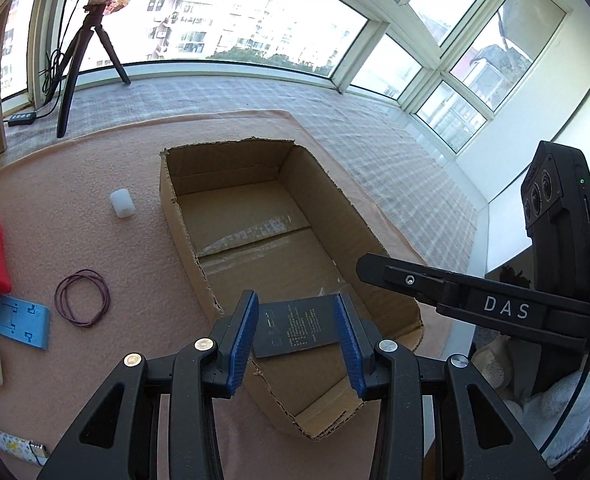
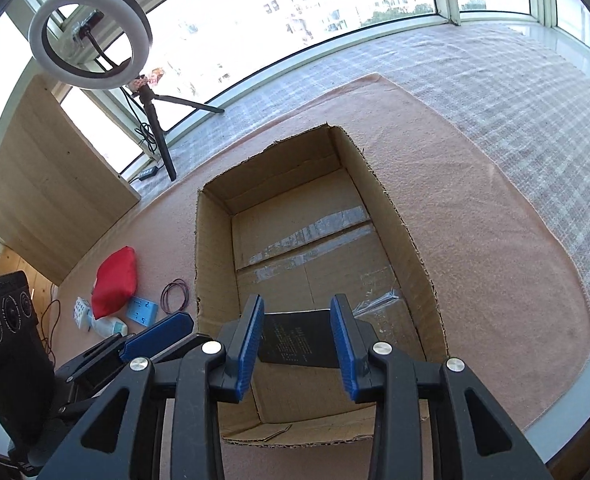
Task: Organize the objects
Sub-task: 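Carry the black card into the cardboard box and open the right gripper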
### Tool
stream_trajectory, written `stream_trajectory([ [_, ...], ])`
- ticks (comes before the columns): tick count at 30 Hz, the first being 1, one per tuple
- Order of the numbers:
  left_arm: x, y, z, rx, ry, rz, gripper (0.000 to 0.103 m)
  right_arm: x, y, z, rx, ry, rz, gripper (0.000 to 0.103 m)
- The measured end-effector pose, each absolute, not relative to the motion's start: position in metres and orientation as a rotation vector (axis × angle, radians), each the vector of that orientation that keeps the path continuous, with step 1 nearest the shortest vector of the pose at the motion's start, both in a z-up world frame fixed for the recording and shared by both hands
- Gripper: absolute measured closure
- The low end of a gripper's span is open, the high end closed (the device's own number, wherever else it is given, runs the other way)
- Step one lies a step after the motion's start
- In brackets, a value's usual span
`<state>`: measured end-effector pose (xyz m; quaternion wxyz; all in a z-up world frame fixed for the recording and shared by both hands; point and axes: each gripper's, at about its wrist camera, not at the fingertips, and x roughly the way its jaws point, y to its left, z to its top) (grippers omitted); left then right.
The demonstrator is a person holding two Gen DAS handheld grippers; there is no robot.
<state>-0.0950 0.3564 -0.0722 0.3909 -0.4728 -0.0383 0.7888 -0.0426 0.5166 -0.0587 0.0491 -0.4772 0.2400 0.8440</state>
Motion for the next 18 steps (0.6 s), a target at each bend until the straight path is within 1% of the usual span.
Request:
stream_trajectory([
  [9, -0.093, 0.31, -0.07, -1.228, -0.117, 2.086, 0.061, -0.044, 0.499, -0.055, -1.473, 0.719, 2.606, 0.068],
  [18, -0.087, 0.208, -0.059, -1.273, -0.159, 2.292, 0.06, -0.067, 0.435, -0.051, -1.563, 0.671, 2.727, 0.065],
])
